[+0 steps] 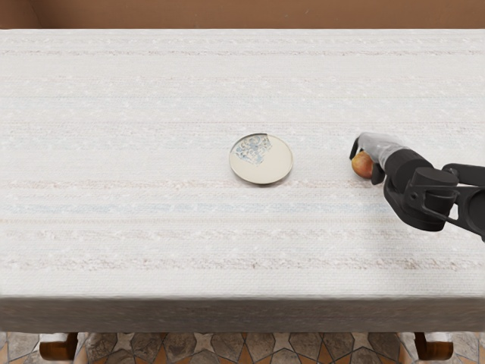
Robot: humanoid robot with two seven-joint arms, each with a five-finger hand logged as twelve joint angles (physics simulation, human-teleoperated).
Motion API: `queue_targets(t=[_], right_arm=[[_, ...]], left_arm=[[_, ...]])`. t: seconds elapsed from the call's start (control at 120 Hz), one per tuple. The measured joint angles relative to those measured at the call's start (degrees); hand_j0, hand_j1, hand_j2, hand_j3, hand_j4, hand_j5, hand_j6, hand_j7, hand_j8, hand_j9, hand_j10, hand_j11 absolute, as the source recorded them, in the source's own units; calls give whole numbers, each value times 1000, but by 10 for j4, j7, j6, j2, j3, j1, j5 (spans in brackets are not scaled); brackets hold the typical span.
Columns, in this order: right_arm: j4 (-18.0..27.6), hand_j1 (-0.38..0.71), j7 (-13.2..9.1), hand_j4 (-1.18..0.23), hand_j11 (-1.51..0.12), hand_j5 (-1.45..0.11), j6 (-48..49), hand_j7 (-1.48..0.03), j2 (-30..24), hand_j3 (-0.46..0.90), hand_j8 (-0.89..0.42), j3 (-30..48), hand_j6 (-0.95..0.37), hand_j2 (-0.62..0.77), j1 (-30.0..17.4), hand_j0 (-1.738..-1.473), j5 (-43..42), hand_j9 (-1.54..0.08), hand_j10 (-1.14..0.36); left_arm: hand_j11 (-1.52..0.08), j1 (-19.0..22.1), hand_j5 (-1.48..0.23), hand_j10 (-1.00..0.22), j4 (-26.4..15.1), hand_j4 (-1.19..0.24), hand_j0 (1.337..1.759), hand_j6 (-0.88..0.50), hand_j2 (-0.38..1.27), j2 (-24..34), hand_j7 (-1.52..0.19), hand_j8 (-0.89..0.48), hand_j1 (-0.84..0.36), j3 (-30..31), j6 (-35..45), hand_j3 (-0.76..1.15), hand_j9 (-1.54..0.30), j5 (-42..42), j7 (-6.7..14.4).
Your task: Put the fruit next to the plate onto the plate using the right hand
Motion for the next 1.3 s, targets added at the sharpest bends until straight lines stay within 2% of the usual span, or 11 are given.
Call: queue_targets(t=[0.158, 0.258, 0.333, 0.417, 0.525, 0.65, 0.792, 0.8, 0.833, 1.067, 1.3], right_arm=[[0, 164, 0, -519, -781, -766, 1, -775, 0, -1, -364, 3, -365, -16, -1, -1649, 4, -781, -598], [-1, 155, -1, -580, -885, -866, 2, -873, 1, 0, -372, 5, -407, 105, -1, -1647, 4, -881, -627], [-1, 176, 0, -558, -967, -932, 2, -935, 1, 2, -360, 7, -365, 203, 0, -1647, 5, -955, -620], [-1, 179, 1, -522, -1072, -1003, 4, -983, 1, 4, -290, 11, -317, 191, 3, -1648, 10, -1038, -604], [-1, 156, 1, -514, -1129, -1049, 5, -1019, 10, 2, -245, 15, -301, 143, 16, -1649, 11, -1087, -603], [0, 160, 1, -496, -1147, -1068, 4, -1040, 22, -1, -248, 27, -302, 153, 28, -1648, 9, -1099, -617], [1, 186, 2, -482, -1158, -1076, 4, -1052, 41, 0, -277, 46, -289, 240, 36, -1649, 10, -1106, -642], [1, 179, 2, -481, -1156, -1076, 4, -1053, 42, 0, -278, 47, -290, 207, 36, -1649, 10, -1105, -645], [2, 174, 2, -478, -1153, -1074, 5, -1054, 47, 0, -286, 53, -292, 228, 37, -1649, 10, -1104, -655], [2, 98, 2, -535, -1135, -1067, 2, -1060, 104, 2, -340, 85, -343, 110, 53, -1649, 11, -1104, -698], [-7, 78, 2, -549, -1161, -1100, -1, -1062, 142, -1, -349, 99, -374, 103, 56, -1650, 10, -1124, -701]], left_arm=[[0, 0, 0, 0, 0, 0, 1658, 0, 0, 0, 0, 0, 349, 0, 0, 0, 0, 0, 0], [0, 0, 0, 0, 0, 0, 1658, 0, 0, 0, 0, 0, 349, 0, 0, 0, 0, 0, 0], [0, 0, 0, 0, 0, 0, 1658, 0, 0, 0, 0, 0, 349, 0, 0, 0, 0, 0, 0], [0, 0, 0, 0, 0, 0, 1658, 0, 0, 0, 0, 0, 349, 0, 0, 0, 0, 0, 0], [0, 0, 0, 0, 0, 0, 1658, 0, 0, 0, 0, 0, 349, 0, 0, 0, 0, 0, 0], [0, 0, 0, 0, 0, 0, 1658, 0, 0, 0, 0, 0, 349, 0, 0, 0, 0, 0, 0], [0, 0, 0, 0, 0, 0, 1658, 0, 0, 0, 0, 0, 349, 0, 0, 0, 0, 0, 0], [0, 0, 0, 0, 0, 0, 1658, 0, 0, 0, 0, 0, 349, 0, 0, 0, 0, 0, 0], [0, 0, 0, 0, 0, 0, 1658, 0, 0, 0, 0, 0, 349, 0, 0, 0, 0, 0, 0], [0, 0, 0, 0, 0, 0, 1658, 0, 0, 0, 0, 0, 349, 0, 0, 0, 0, 0, 0], [0, 0, 0, 0, 0, 0, 1658, 0, 0, 0, 0, 0, 349, 0, 0, 0, 0, 0, 0]])
